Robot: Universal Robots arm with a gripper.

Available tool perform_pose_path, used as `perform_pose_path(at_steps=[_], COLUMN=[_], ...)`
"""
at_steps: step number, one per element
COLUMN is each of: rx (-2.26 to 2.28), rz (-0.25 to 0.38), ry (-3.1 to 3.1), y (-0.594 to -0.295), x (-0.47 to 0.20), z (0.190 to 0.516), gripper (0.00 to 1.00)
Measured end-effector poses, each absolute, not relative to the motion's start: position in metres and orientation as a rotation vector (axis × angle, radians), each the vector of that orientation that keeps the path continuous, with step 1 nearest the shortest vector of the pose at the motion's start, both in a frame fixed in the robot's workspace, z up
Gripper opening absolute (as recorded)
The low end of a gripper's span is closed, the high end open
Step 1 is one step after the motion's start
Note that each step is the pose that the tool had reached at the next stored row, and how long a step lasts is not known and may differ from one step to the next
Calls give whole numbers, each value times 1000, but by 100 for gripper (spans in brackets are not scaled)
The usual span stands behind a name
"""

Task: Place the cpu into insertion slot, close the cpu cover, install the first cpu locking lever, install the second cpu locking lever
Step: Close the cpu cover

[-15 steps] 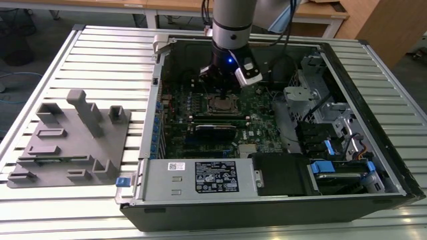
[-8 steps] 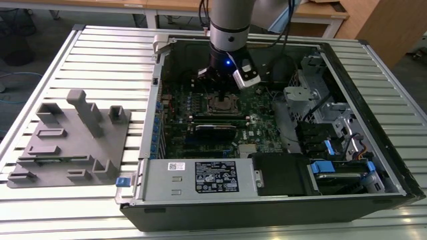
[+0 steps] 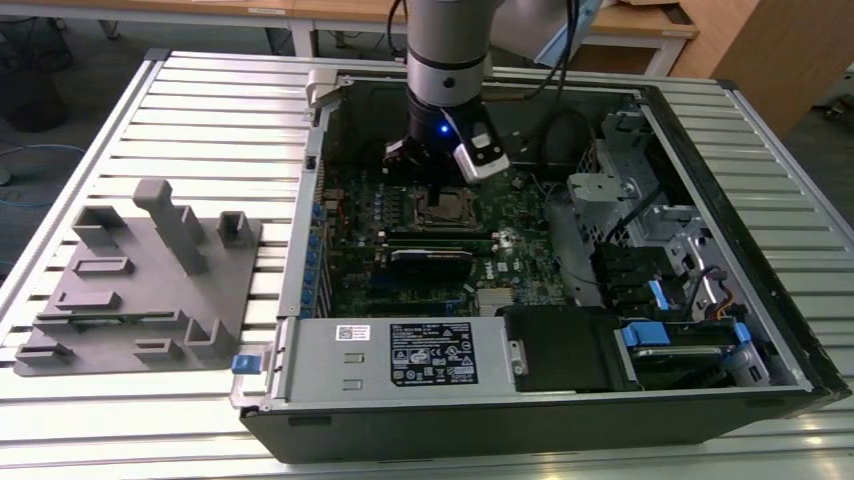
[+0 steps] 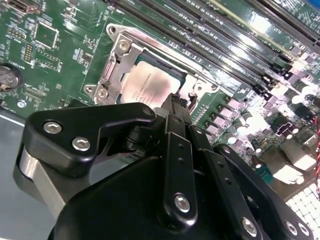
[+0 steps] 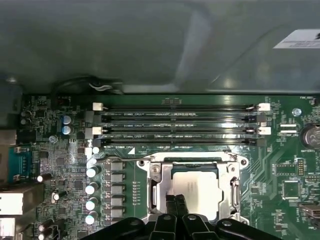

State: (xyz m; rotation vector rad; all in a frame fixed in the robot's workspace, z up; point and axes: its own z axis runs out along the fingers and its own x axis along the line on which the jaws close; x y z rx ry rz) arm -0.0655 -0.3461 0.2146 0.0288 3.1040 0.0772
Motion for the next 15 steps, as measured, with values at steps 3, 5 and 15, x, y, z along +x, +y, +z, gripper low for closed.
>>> perform_pose_path(at_steps=[3,5,15], rx=[28,28,28], rz=[77,77,77], ry=[3104,3104,3104], y=[-346,-346,-346], x=[-66,-66,-71], z=[213,213,208], gripper=[11,11,11])
